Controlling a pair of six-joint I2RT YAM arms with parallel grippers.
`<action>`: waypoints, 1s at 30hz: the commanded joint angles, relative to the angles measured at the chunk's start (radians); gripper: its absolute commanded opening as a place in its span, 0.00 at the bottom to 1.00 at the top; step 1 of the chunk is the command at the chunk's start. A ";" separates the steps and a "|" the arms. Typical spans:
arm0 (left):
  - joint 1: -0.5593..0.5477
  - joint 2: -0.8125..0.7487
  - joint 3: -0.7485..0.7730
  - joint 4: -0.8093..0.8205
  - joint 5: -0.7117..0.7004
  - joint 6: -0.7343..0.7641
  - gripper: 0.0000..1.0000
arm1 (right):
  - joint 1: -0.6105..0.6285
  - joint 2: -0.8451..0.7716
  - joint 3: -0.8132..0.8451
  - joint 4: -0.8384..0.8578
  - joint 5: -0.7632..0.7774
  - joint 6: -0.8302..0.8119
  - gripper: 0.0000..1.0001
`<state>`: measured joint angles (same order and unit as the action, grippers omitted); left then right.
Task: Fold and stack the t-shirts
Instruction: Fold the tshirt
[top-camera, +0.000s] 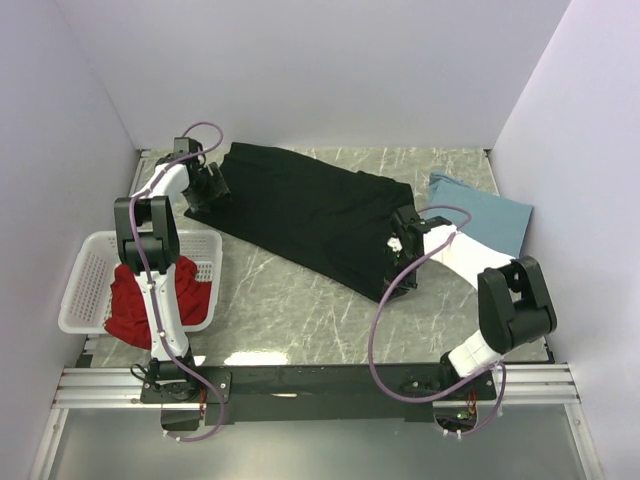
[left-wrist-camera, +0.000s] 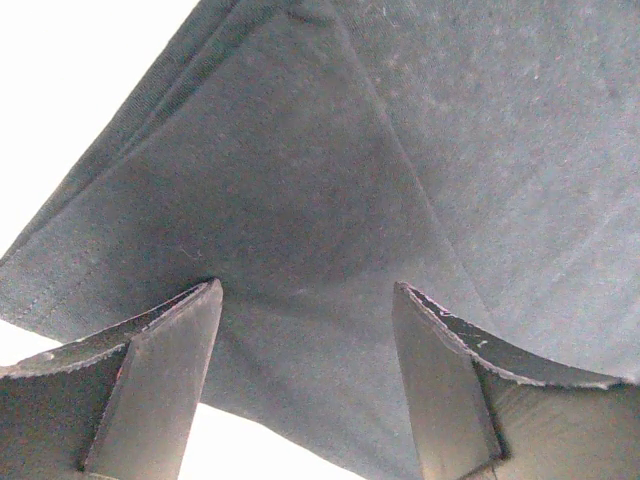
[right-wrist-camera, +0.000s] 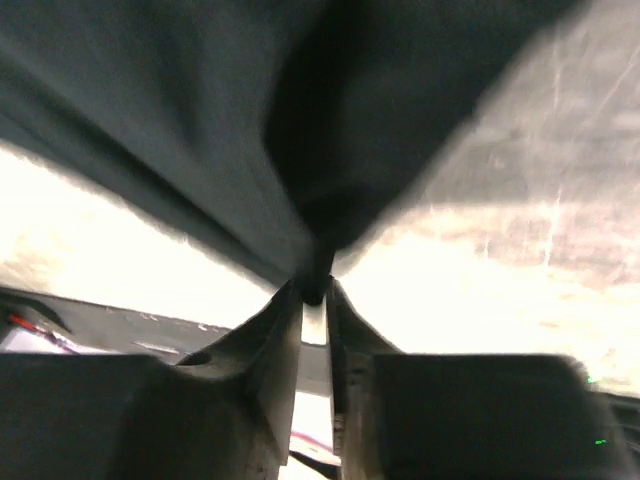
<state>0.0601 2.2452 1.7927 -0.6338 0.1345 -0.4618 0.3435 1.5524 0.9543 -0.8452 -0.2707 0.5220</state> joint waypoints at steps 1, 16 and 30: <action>0.032 0.062 -0.010 -0.067 -0.131 0.098 0.77 | 0.035 -0.069 -0.012 -0.107 0.019 0.048 0.28; -0.048 -0.061 0.106 -0.075 -0.081 0.081 0.81 | -0.006 -0.098 0.193 -0.063 0.071 0.043 0.46; -0.249 -0.246 -0.092 0.037 0.115 -0.061 0.82 | -0.092 0.179 0.334 0.159 0.165 0.020 0.41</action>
<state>-0.1616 2.1323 1.7725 -0.6735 0.1593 -0.4702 0.2871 1.7260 1.2293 -0.7582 -0.1635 0.5602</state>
